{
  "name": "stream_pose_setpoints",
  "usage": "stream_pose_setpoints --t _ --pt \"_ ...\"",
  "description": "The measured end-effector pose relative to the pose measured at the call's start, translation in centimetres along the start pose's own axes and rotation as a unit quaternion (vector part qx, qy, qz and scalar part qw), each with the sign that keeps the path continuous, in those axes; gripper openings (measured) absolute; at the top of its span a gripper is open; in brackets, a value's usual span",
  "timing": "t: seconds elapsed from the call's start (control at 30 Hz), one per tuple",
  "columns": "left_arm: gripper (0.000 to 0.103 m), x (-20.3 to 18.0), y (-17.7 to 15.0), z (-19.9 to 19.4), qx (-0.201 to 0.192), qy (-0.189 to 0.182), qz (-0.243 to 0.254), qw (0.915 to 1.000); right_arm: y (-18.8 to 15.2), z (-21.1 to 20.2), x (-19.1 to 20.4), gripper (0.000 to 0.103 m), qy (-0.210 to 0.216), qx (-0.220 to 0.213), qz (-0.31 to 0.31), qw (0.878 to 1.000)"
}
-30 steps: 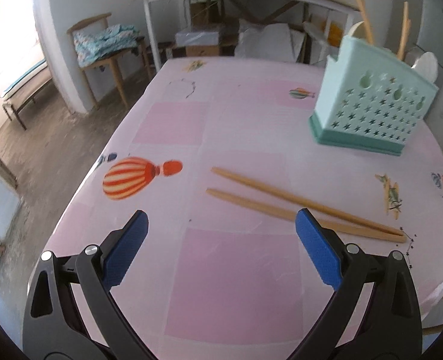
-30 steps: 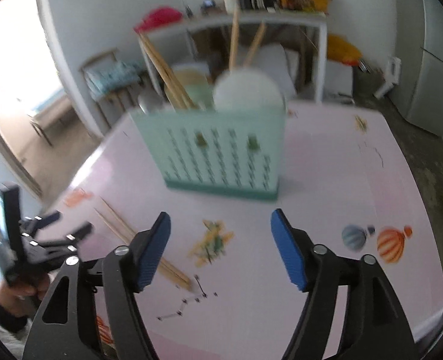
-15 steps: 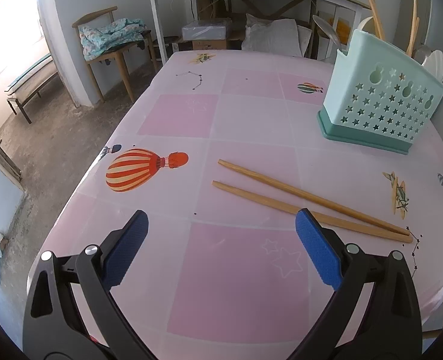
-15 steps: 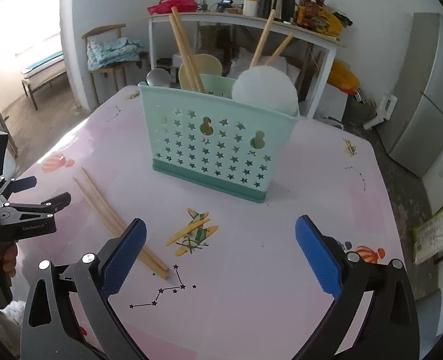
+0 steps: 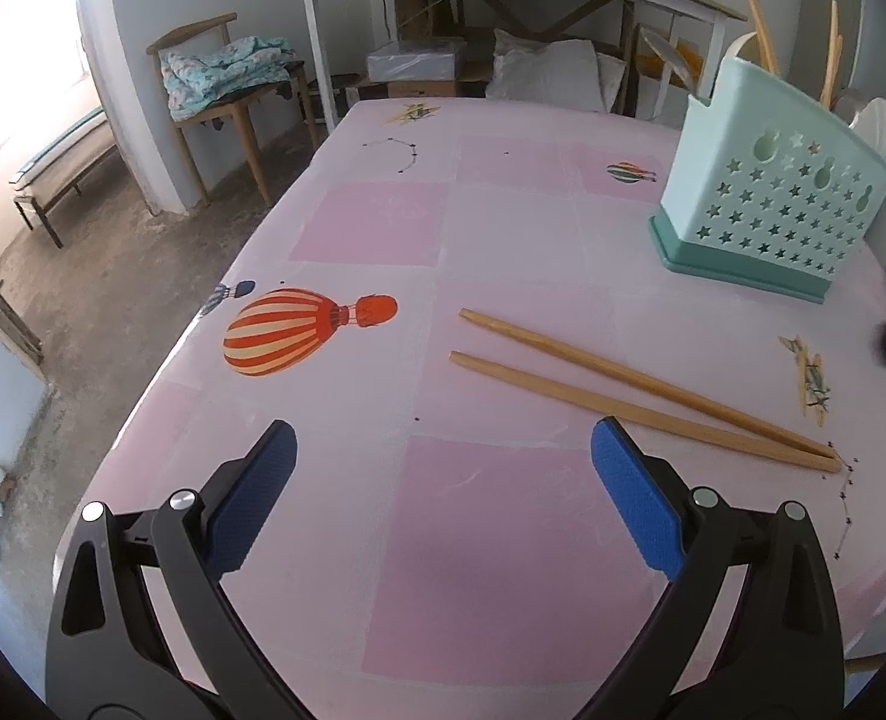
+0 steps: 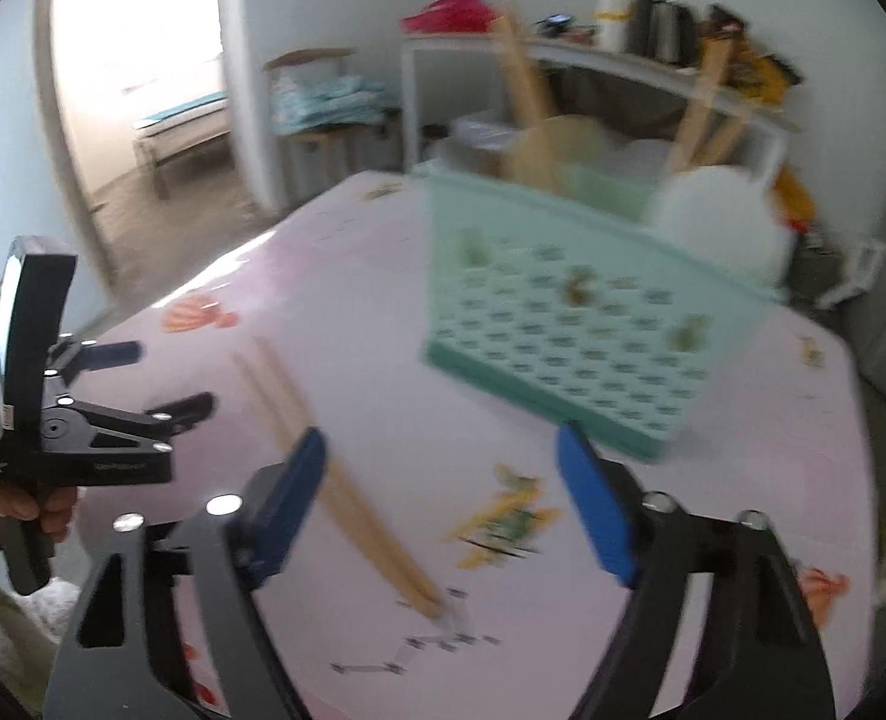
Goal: Organize utensils
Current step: 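Move the right gripper to the last two chopsticks and close on one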
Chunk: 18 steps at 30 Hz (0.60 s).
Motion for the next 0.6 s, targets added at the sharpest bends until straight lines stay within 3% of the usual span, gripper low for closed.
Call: stream_pose_setpoints --t 0.07,0.17,0.27,0.6 --pt "0.095 0.2 -0.2 -0.1 -0.002 -0.006 0.003 1.0 0.4 1.5 0.4 0.048 0.03 0.021 0.001 0.999" --pt "0.095 0.3 -0.5 0.0 0.003 -0.012 0.003 0.9999 1.0 3.9 1.3 0.034 0.07 0.058 -0.002 0.996" --pt "0.095 0.4 -0.7 0.1 0.008 -0.021 0.003 0.9997 1.5 5.8 2.5 0.026 0.099 0.09 -0.026 0.991" --pt "0.095 0.7 -0.8 0.5 0.015 -0.031 -0.001 0.9994 1.3 9.3 4.6 0.016 0.093 0.153 -0.088 0.98"
Point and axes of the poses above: each gripper's, at about its wrist camera, not at the fingertips, and z roughly the way its jaws point, x to its left, y to its top, the point moved 1 cm from there along z, roughly the way its jaws point, and after that the axes turned 7 degrees about x, right-handed, at the moved point
